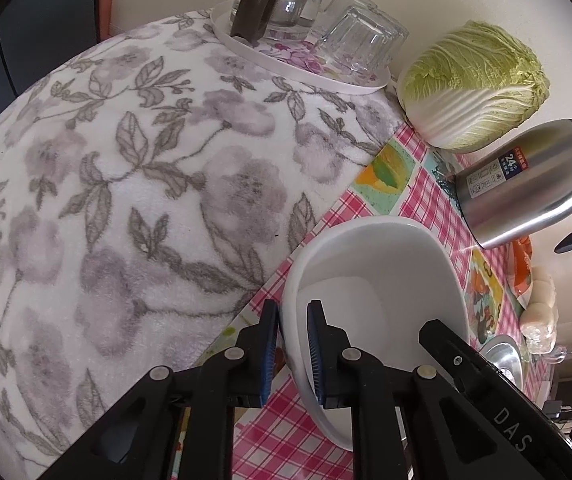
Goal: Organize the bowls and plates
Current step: 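Lift the white square bowl with both tools toward the steel basin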
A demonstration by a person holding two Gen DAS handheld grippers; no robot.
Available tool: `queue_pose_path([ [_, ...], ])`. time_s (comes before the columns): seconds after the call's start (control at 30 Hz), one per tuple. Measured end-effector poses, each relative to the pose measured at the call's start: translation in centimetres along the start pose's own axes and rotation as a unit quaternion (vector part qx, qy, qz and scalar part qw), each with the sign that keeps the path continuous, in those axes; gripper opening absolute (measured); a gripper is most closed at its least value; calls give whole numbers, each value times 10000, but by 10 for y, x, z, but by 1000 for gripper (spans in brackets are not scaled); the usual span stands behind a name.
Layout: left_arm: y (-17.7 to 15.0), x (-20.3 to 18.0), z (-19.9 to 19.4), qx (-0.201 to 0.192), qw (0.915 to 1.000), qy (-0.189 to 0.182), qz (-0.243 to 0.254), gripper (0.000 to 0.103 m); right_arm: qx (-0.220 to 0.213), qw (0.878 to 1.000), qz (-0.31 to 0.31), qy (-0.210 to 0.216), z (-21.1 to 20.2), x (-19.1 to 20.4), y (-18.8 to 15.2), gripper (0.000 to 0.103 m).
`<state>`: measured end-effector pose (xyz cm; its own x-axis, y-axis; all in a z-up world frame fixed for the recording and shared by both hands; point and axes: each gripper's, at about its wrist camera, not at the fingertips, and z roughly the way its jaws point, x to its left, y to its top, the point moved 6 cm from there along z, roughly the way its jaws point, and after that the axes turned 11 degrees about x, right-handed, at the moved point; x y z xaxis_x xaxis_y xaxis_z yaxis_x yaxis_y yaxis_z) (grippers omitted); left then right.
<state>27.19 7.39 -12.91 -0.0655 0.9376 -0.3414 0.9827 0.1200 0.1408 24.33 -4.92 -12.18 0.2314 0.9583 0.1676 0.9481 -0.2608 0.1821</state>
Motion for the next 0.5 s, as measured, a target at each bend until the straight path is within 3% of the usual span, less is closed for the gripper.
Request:
queue_pose_path([
  [0.5, -12, 1, -32, -264, 9994, 211, 104, 17, -187, 9992, -169, 299, -23, 12, -20, 10],
])
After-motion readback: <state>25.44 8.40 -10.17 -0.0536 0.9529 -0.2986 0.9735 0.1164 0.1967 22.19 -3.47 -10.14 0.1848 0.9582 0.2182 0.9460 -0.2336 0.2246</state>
